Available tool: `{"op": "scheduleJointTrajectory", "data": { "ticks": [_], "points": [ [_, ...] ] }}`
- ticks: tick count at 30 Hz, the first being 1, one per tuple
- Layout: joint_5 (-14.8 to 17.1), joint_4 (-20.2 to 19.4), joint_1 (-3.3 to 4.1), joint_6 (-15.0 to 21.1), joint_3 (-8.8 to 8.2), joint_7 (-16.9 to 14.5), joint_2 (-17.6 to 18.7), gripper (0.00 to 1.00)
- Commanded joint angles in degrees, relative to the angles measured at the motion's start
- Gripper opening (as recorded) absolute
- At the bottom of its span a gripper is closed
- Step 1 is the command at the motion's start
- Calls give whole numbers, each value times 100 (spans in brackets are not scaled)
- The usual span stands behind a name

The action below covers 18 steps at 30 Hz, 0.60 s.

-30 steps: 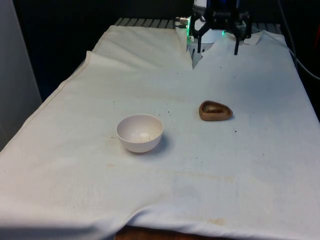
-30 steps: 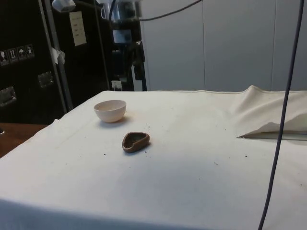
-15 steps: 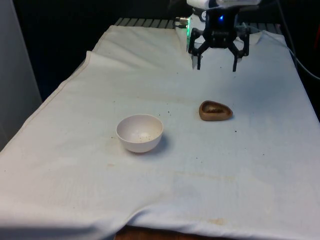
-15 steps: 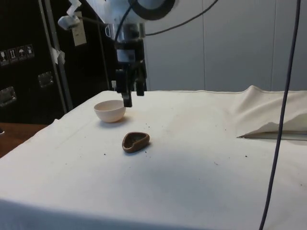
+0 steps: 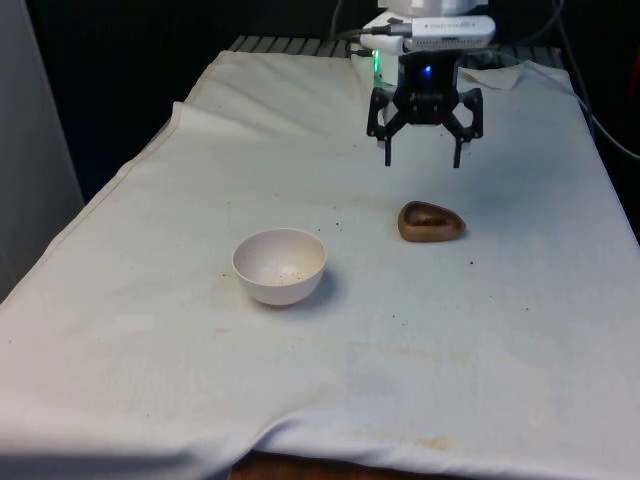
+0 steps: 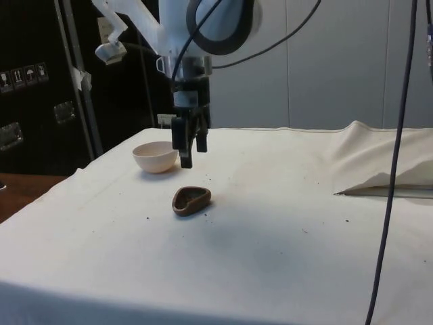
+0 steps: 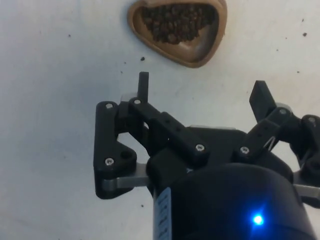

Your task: Pour the coffee beans from the cup into the bowl.

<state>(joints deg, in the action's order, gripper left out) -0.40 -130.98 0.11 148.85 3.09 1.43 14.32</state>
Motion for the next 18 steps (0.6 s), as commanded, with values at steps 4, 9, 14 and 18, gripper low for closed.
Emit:
{"op": "scheduleJointTrajectory", "data": {
  "ticks": [4,9,14,18],
  "points": [
    [315,86,-57,57,74,-298,138,100],
    [424,109,-23,29,29,-424,166,100],
    [390,109,-11,17,11,-401,166,100],
    [321,115,23,23,-11,-332,189,100]
  ]
}}
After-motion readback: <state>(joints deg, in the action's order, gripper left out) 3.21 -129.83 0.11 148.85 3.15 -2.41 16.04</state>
